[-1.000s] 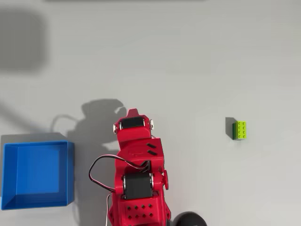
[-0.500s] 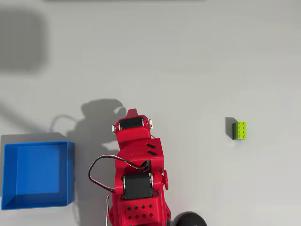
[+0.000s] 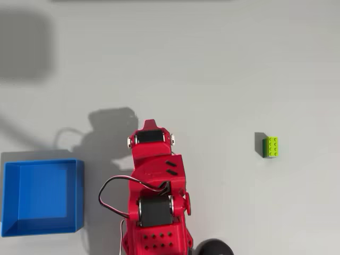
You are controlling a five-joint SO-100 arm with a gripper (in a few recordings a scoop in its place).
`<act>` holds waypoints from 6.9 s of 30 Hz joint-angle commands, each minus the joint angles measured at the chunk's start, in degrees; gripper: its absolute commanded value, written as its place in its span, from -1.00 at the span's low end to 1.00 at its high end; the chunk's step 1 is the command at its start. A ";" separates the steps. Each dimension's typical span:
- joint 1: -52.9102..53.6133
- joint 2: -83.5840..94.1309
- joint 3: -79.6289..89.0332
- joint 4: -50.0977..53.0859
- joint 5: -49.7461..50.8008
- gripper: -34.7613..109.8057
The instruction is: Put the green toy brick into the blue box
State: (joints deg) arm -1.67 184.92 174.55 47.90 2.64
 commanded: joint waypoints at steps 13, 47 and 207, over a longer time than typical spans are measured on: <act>3.60 -5.62 -26.37 13.36 3.08 -0.44; 44.65 -46.67 -41.13 22.94 8.09 -0.04; -59.15 -91.67 -90.00 40.96 7.91 -0.52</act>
State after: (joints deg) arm -55.37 90.88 84.81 86.13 9.40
